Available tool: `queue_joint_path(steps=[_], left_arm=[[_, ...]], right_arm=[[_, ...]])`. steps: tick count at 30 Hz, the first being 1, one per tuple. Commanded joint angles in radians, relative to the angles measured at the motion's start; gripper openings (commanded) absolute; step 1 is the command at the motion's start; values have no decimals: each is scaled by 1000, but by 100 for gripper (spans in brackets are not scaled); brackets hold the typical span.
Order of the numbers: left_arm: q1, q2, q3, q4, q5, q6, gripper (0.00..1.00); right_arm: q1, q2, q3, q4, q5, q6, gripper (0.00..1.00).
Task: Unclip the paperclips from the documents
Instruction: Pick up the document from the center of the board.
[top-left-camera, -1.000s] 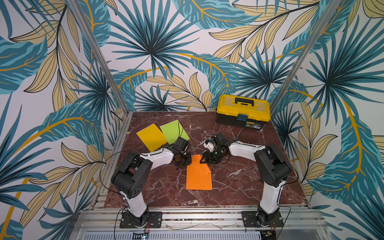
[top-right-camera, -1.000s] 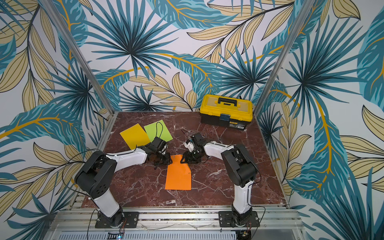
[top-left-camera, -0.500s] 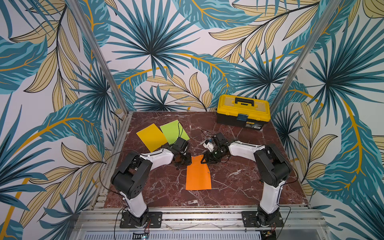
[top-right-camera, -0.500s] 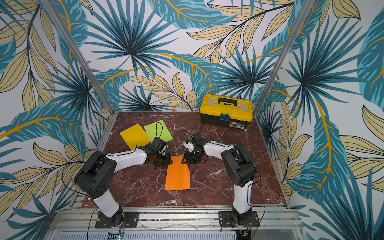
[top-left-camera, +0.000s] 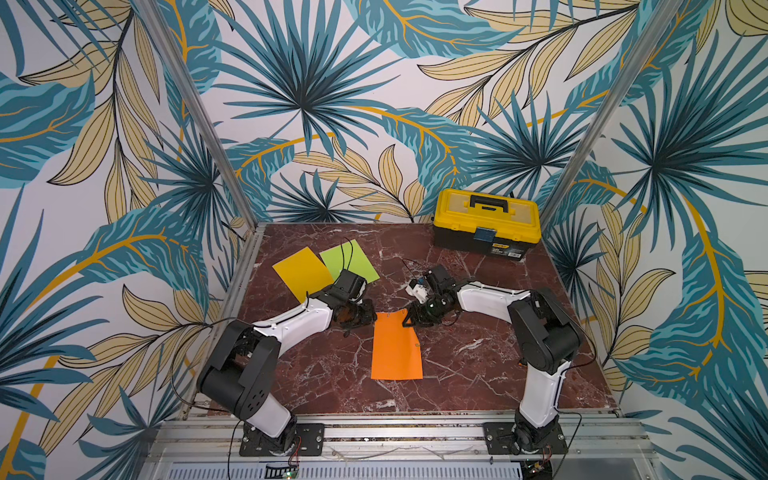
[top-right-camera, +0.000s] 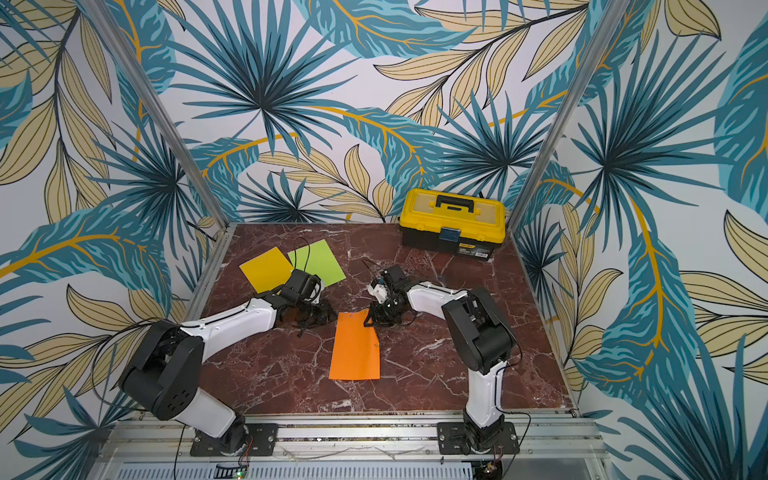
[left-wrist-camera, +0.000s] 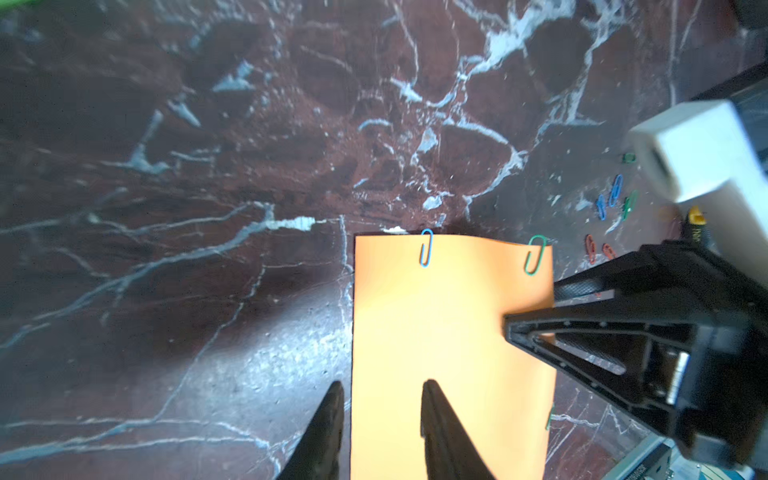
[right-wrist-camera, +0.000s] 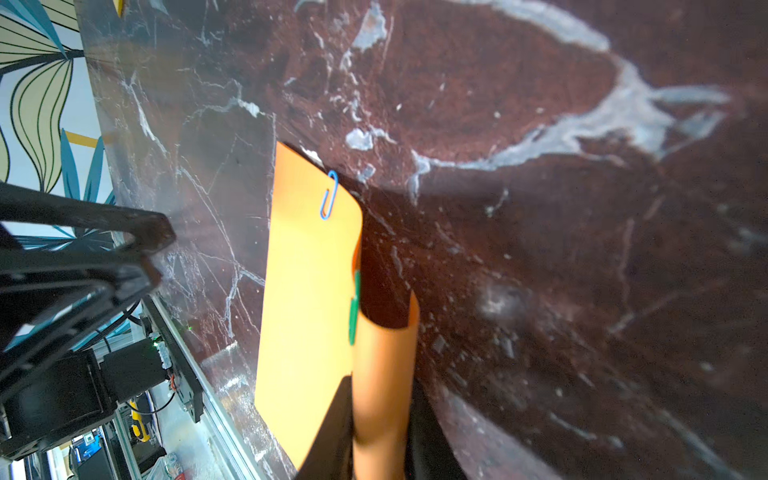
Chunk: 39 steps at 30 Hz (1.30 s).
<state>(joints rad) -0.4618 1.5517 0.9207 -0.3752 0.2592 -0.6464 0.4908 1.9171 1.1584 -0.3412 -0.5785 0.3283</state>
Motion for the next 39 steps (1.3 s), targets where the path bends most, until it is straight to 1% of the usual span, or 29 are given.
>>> queue_joint_path(steps=[1,6,17,20,25,30,35,39], left_arm=[[21,-30,-24,-13,7,34,35],[60,-46,-80,58,51,42,37],[119,-99,-182,300,194,45,47],[130,-124,-198,349,234,50,50],[140,-156,-213,421,314,72,59],[143,-163,-222,492,412,76,65],[143,-150,-220,571,520,47,65],[143,-143,-212,635,585,7,65]], right_arm=[[-1,-57,-28,41,-33,-7,21],[-5,-107,-58,96,-80,-10,21],[-31,-225,-70,84,-155,-44,21],[-45,-251,-72,73,-175,-43,21],[-63,-300,-75,63,-211,-43,21],[-79,-343,-76,57,-236,-37,21],[-84,-378,-74,57,-271,-35,21],[-86,-379,-69,57,-289,-38,21]])
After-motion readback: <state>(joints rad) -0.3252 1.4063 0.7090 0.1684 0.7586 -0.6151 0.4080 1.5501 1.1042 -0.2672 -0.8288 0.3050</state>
